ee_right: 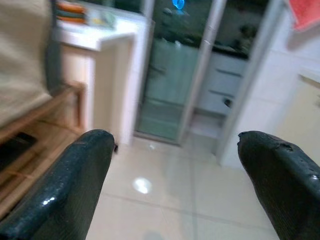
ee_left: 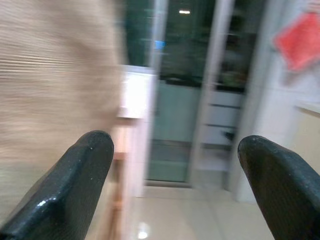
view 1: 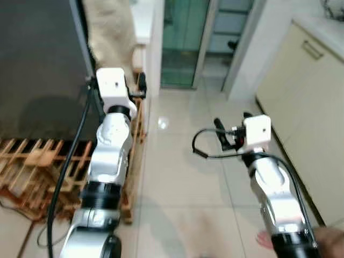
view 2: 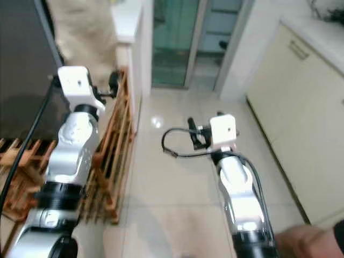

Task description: Restocking fridge

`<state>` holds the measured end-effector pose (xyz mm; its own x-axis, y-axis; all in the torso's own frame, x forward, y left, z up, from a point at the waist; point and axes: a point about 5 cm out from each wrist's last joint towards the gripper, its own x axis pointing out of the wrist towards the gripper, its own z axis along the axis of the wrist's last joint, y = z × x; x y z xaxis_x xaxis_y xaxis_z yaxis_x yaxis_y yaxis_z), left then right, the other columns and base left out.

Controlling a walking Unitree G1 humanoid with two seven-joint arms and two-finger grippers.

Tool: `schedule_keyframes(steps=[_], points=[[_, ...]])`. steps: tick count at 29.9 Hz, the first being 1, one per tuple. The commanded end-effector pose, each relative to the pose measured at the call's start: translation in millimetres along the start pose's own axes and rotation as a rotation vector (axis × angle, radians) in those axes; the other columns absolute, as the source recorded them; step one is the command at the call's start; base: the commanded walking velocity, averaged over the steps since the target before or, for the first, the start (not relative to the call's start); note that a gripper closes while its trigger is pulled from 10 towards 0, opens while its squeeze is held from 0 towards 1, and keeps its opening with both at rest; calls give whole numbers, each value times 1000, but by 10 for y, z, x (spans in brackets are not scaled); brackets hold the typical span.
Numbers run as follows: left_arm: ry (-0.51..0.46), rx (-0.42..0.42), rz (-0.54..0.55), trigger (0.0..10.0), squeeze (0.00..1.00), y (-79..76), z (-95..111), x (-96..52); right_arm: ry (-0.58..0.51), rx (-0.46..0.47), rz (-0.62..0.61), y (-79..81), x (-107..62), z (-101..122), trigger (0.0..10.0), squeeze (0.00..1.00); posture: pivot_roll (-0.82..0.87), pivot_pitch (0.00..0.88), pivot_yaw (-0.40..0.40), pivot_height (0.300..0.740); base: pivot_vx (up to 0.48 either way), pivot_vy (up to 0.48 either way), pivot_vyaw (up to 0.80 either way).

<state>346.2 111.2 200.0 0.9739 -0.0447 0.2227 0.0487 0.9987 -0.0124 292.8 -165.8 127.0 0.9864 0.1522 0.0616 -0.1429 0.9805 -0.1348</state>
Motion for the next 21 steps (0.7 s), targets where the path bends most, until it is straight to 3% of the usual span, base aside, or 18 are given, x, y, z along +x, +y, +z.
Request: schedule_keyframes(steps=[1, 4, 7, 9, 13, 17, 21], points=[[3, 5, 4, 10000, 0, 124, -31, -131, -31, -11, 9, 8, -12, 69, 10000, 0, -123, 0, -51, 740, 0, 0, 688], [23, 0, -6, 10000, 0, 142, -81, -223, -37, -18, 15, 10, -26, 82, 10000, 0, -122, 0, -51, 740, 0, 0, 658], [123, -35, 7, 10000, 0, 165, -306, -524, -24, -11, 31, 43, -53, 47, 10000, 0, -99, 0, -61, 740, 0, 0, 596], [135, -65, 71, 10000, 0, 169, -337, -555, -17, -1, 45, 79, -34, 26, 10000, 0, -88, 0, -67, 740, 142, -191, 591], [136, -74, 128, 10000, 0, 182, -326, -517, -22, 3, 61, 115, 2, 39, 10000, 0, -88, 0, -66, 740, 304, -367, 581], [127, -69, 127, 10000, 0, 168, -283, -481, -23, 3, 61, 101, 24, 51, 10000, 0, -89, 0, -66, 740, 347, -327, 558], [101, -51, 77, 10000, 0, 60, -218, -388, -23, 0, 52, 61, 34, 51, 10000, 0, -99, 0, -64, 740, 385, -282, 517]])
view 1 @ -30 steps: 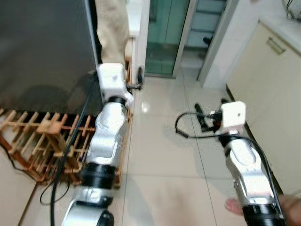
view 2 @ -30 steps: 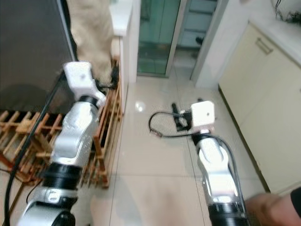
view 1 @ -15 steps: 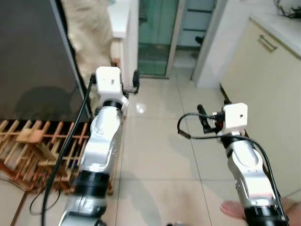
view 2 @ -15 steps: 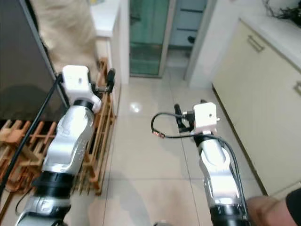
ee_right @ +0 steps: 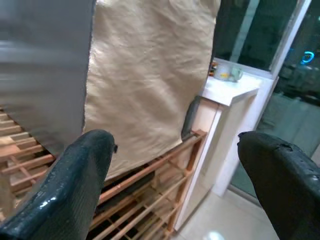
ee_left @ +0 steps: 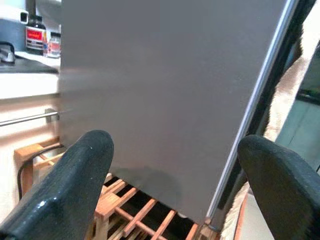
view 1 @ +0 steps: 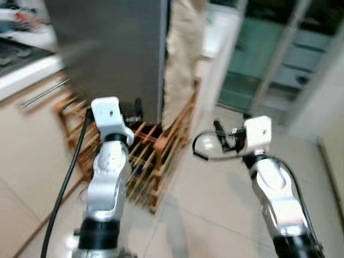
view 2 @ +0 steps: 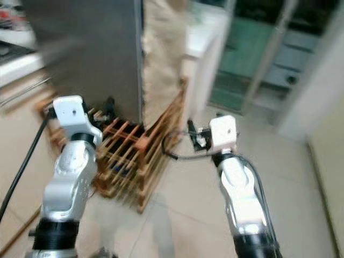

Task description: Restocking fridge

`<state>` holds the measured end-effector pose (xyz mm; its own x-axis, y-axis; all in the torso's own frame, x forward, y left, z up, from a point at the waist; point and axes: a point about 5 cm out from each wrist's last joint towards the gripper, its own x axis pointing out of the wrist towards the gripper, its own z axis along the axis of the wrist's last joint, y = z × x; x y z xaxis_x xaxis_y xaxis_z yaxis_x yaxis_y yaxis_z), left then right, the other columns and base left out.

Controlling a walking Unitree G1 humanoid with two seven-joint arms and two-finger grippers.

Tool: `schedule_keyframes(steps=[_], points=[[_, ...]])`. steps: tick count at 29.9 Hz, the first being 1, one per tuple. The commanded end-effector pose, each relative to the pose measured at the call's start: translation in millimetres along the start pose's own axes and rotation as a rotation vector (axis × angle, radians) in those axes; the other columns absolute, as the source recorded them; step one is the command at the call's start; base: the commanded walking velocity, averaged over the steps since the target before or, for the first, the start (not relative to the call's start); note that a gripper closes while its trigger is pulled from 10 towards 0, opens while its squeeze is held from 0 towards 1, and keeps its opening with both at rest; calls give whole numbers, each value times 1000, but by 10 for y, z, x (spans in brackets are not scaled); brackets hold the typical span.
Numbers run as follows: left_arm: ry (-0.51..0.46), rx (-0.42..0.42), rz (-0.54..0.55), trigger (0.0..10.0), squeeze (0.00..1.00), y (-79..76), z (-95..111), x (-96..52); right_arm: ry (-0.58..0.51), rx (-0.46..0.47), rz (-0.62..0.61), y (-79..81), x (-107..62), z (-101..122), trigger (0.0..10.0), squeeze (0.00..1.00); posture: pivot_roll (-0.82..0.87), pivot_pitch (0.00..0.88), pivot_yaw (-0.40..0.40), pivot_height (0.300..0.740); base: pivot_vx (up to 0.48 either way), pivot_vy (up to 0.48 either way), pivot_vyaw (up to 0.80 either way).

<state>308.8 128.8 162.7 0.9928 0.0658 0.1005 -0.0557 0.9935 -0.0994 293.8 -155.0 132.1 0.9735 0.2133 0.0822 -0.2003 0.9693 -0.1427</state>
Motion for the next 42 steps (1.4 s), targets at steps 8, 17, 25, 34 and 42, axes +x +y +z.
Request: schedule_keyframes(steps=[8, 17, 25, 34, 42], points=[[-21, 55, -79, 10000, 0, -218, 64, 127, 21, 12, -28, -57, 2, -39, 10000, 0, -96, 0, -66, 740, 383, -286, 317], [-15, 72, -129, 10000, 0, -304, 35, 127, 15, 17, -27, -45, 22, -72, 10000, 0, -67, 0, -56, 740, 382, -287, 0], [-74, 75, -32, 10000, 0, -164, 181, 244, -6, 34, -26, -2, 134, -41, 10000, 0, -53, 0, -50, 740, 242, -144, 0], [-181, 100, -8, 10000, 0, -22, 576, 402, -15, 18, 1, -29, 219, -17, 10000, 0, -54, 0, -85, 740, 0, 0, 0], [-110, 72, -15, 10000, 0, 60, 468, 558, -4, 26, 14, 32, 201, -55, 10000, 0, -74, 0, -78, 740, 0, 0, 0]])
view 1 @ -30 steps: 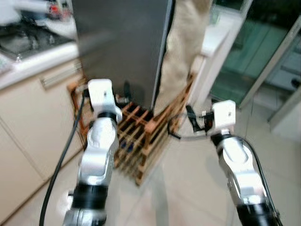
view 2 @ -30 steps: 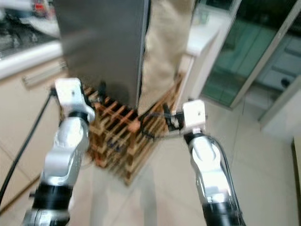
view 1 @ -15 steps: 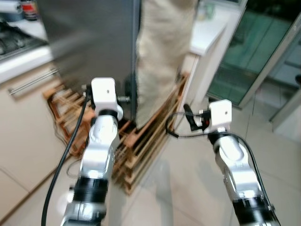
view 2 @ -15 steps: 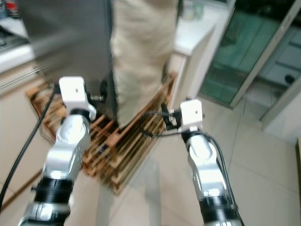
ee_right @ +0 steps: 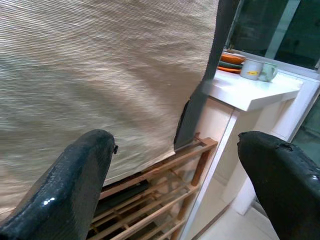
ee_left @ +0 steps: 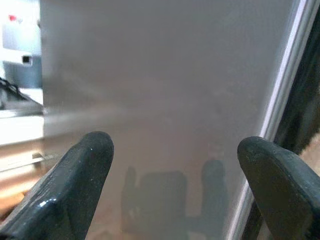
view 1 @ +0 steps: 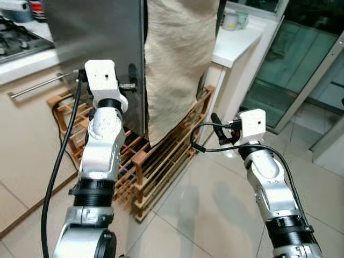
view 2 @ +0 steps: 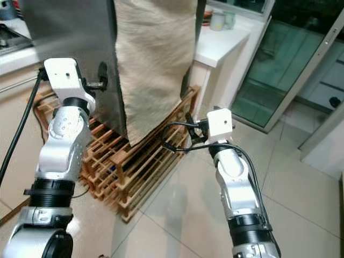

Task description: Restocking fridge

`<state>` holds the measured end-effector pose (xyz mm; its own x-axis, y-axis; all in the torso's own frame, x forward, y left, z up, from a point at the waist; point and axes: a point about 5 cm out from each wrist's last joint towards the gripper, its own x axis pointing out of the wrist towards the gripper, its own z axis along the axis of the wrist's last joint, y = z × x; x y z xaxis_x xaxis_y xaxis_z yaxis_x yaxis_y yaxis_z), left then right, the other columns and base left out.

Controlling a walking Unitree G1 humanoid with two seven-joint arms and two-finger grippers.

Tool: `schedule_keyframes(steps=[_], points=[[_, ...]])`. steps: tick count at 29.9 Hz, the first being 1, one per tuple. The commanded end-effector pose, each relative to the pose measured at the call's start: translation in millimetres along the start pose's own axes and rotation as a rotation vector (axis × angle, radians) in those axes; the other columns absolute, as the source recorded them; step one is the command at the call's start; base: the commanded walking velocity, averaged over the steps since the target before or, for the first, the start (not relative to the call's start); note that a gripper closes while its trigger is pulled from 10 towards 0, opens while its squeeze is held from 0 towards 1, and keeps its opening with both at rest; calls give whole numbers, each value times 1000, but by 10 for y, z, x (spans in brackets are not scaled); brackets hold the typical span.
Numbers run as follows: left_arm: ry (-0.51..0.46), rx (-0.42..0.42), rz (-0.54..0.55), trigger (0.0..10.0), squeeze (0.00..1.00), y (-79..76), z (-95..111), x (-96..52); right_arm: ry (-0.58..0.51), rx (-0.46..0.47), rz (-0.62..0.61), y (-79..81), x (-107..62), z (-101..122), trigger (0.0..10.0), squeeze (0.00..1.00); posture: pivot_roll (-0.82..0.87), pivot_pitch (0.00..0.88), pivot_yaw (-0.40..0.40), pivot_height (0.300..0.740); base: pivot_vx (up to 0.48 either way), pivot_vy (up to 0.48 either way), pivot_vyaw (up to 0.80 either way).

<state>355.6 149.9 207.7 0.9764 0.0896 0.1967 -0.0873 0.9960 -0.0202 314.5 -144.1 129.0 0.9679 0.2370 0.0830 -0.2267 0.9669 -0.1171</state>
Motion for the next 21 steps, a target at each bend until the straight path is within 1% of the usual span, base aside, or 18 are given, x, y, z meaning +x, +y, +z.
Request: schedule_keyframes(steps=[1, 3, 5, 9, 12, 15, 17, 21], points=[[-24, -22, -59, 10000, 0, -103, 91, 63, -2, -2, -6, -23, -28, -8, 10000, 0, -82, 0, -76, 740, 0, 0, 0], [-45, -31, -142, 10000, 0, -187, 152, 92, -4, -2, 0, -7, -52, -12, 10000, 0, -91, 0, -67, 740, 0, 0, 0], [-52, -40, -197, 10000, 0, -232, 161, 101, -1, -3, 0, -1, -72, -26, 10000, 0, -96, 0, -59, 740, 0, 0, 0], [-56, -71, -278, 10000, 0, -318, 131, 115, 8, 1, -11, -11, -107, -58, 10000, 0, -102, 0, -48, 740, 0, 0, 0], [-63, -93, -326, 10000, 0, -369, 161, 109, 9, 6, -16, 0, -112, -63, 10000, 0, -100, 0, -41, 740, 0, 0, 0], [-77, -93, -351, 10000, 0, -374, 207, 100, 9, 8, -16, 15, -108, -65, 10000, 0, -96, 0, -38, 740, 0, 0, 0], [-81, -97, -360, 10000, 0, -346, 221, 96, 12, 13, -15, 35, -106, -79, 10000, 0, -90, 0, -35, 740, 0, 0, 0], [-82, -96, -370, 10000, 0, -332, 208, 114, 15, 21, -8, 62, -105, -94, 10000, 0, -82, 0, -34, 740, 0, 0, 0]])
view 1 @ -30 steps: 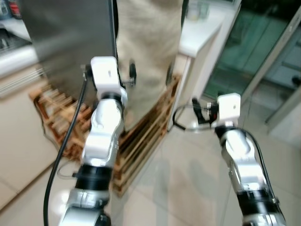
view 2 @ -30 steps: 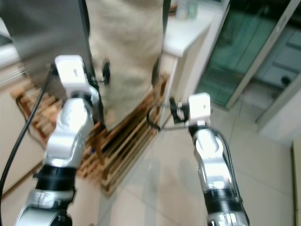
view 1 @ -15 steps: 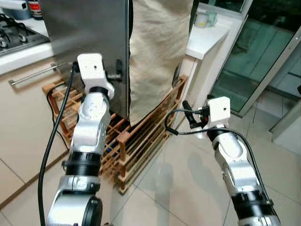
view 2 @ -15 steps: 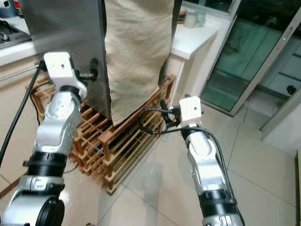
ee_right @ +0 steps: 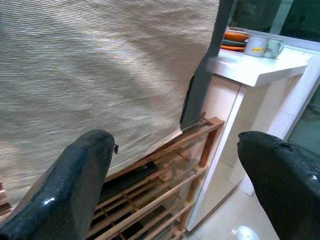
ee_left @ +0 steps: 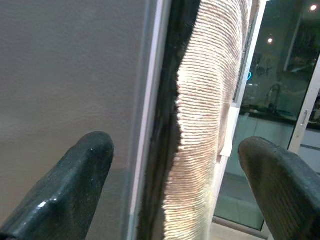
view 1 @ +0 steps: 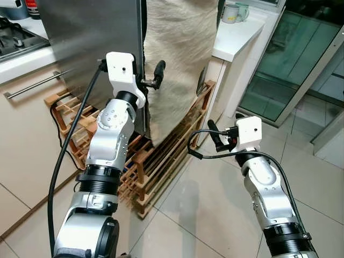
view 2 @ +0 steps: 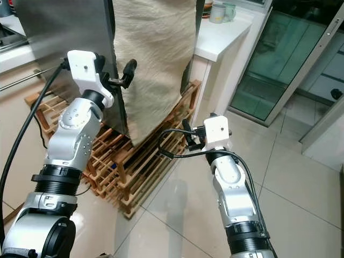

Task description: Restocking fridge

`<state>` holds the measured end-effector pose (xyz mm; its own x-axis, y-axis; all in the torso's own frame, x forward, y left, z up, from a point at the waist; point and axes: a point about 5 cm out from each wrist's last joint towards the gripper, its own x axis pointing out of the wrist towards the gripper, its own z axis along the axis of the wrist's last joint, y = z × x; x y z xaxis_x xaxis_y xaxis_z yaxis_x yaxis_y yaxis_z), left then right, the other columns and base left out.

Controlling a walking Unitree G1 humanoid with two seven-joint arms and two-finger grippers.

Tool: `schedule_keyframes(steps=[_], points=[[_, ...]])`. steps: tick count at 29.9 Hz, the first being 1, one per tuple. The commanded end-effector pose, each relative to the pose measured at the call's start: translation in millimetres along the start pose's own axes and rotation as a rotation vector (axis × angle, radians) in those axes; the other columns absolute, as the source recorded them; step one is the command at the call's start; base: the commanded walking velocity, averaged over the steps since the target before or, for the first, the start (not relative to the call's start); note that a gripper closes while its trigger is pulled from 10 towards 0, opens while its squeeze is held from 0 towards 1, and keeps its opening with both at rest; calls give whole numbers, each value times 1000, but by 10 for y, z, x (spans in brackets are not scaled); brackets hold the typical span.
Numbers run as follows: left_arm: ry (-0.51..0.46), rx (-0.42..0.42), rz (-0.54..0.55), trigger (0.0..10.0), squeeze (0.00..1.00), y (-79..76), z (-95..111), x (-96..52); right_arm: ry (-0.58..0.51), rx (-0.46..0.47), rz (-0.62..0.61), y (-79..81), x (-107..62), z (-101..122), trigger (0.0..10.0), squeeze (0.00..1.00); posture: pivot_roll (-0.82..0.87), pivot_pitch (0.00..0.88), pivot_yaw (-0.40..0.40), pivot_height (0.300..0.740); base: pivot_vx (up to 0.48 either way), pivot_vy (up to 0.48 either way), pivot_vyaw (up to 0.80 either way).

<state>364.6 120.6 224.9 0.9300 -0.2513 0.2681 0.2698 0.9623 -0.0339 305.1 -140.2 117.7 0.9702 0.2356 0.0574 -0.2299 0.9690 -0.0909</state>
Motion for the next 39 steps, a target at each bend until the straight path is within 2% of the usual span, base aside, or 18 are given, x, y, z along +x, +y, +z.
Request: schedule_keyframes(steps=[1, 3, 4, 8, 12, 15, 21, 25, 31, 36, 39], points=[[-17, 3, -25, 10000, 0, -26, 47, 40, -9, -5, -7, -7, -12, 1, 10000, 0, -82, 0, -34, 740, 0, 0, 0], [-16, 2, -27, 10000, 0, -28, 41, 47, -8, -4, -6, -5, -11, -2, 10000, 0, -82, 0, -34, 740, 0, 0, 0], [-14, -32, -36, 10000, 0, -44, 33, 77, -6, -4, -5, -6, -6, -1, 10000, 0, -84, 0, -38, 740, 0, 0, 0], [-15, -82, -36, 10000, 0, -49, 27, 123, -3, -5, -4, -15, -5, -5, 10000, 0, -82, 0, -42, 740, 0, 0, 0], [-26, -74, -25, 10000, 0, -47, 65, 220, 3, -4, 1, -13, -7, -17, 10000, 0, -86, 0, -46, 740, 0, 0, 0], [-40, -90, -40, 10000, 0, -131, 114, 305, 3, -3, 4, -7, -2, -12, 10000, 0, -92, 0, -46, 740, 0, 0, 0], [-49, -124, -97, 10000, 0, -285, 127, 328, 8, -4, 5, -15, -22, -24, 10000, 0, -96, 0, -48, 740, 0, 0, 0], [-30, -126, -110, 10000, 0, -313, 65, 313, 15, -4, 5, -24, -28, -36, 10000, 0, -93, 0, -54, 740, 0, 0, 0], [35, -104, -108, 10000, 0, -371, -99, 324, 27, -4, 24, -4, -14, -55, 10000, 0, -82, 0, -63, 740, 0, 0, 0], [178, -30, -86, 10000, 0, -484, -341, 432, 29, -3, 41, 24, 22, -54, 10000, 0, -80, 0, -64, 740, 0, 0, 0], [189, 11, -106, 10000, 0, -594, -316, 487, 29, -3, 44, 33, 10, -57, 10000, 0, -97, 0, -53, 740, 0, 0, 0]])
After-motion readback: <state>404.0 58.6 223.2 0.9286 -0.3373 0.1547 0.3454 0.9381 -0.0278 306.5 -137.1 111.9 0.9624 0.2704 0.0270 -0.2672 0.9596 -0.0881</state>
